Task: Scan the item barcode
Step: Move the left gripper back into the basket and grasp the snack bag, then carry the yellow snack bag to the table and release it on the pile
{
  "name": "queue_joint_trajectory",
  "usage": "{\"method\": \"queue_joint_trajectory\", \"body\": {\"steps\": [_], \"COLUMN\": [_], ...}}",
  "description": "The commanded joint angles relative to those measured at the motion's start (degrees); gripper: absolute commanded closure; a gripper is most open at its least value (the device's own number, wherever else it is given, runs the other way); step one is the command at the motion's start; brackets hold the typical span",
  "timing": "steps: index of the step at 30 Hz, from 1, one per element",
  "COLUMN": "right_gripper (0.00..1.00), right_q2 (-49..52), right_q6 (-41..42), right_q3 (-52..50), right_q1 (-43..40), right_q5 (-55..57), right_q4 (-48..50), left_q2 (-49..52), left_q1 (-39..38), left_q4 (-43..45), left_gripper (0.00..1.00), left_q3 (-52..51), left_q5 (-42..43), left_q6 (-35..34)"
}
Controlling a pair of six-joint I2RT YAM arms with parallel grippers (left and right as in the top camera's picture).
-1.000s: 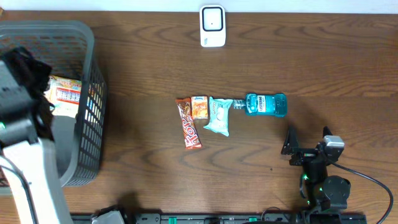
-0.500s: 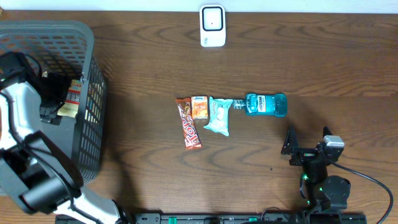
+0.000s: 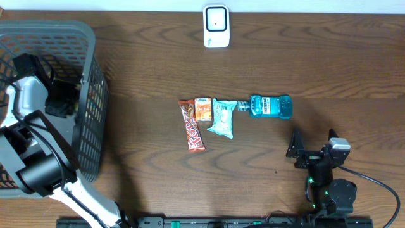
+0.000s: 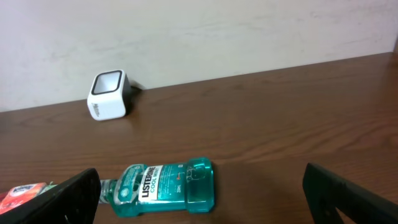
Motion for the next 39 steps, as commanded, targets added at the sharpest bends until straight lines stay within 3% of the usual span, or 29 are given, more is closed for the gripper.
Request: {"method": "queue_joint_trajectory", "body": {"steps": [1,7,16,20,24,30,34,39], "right_gripper": [0.01,0.01,0.01,0.01,0.01,0.01,0.01,0.01], "right_q2": [-0.1,-0.1,-0.1,-0.1,-0.1,-0.1,-0.1,-0.1], "right_q6": [-0.7,-0.6,-0.7,-0.7,-0.7,-0.7,-0.6,-0.7], "right_q3": [-0.1,-0.1,-0.1,-0.1,-0.1,-0.1,-0.1,-0.1], "right_q1": [0.2,0.2,0.2,0.2,0.2,0.2,0.2,0.2], "right_q5": [0.3,0.3,0.3,0.3,0.3,0.3,0.3,0.3], "right_q4": [-0.2,-0.2,-0.2,-0.2,-0.2,-0.2,-0.2,-0.2], "left_q2": [5.2,-5.0,-37.7,-55.3,-64.0,-65.2,-58.8,-45.9], "left_q1": [-0.5,1.3,4.2,0.8,-10.1,-35.7,-50.4,-60.1], "left_q4": [-4.5,-5.9,-4.2,-3.5,-3.4,-4.7,-2.2,8.3], "left_gripper": [0.93,0.93,0.93,0.93,0.93,0.92,0.93,0.93], "left_q3": [-3.3,-3.3,-3.3,-3.3,-3.3,-7.1,-14.6,-18.1], "left_q5": [-3.4,-4.2,-4.6,-0.2,5.7,7.2,-0.7,-1.6], "left_q6": [1.5,1.4,1.4,-0.1,2.6,19.1,20.5,20.0]}}
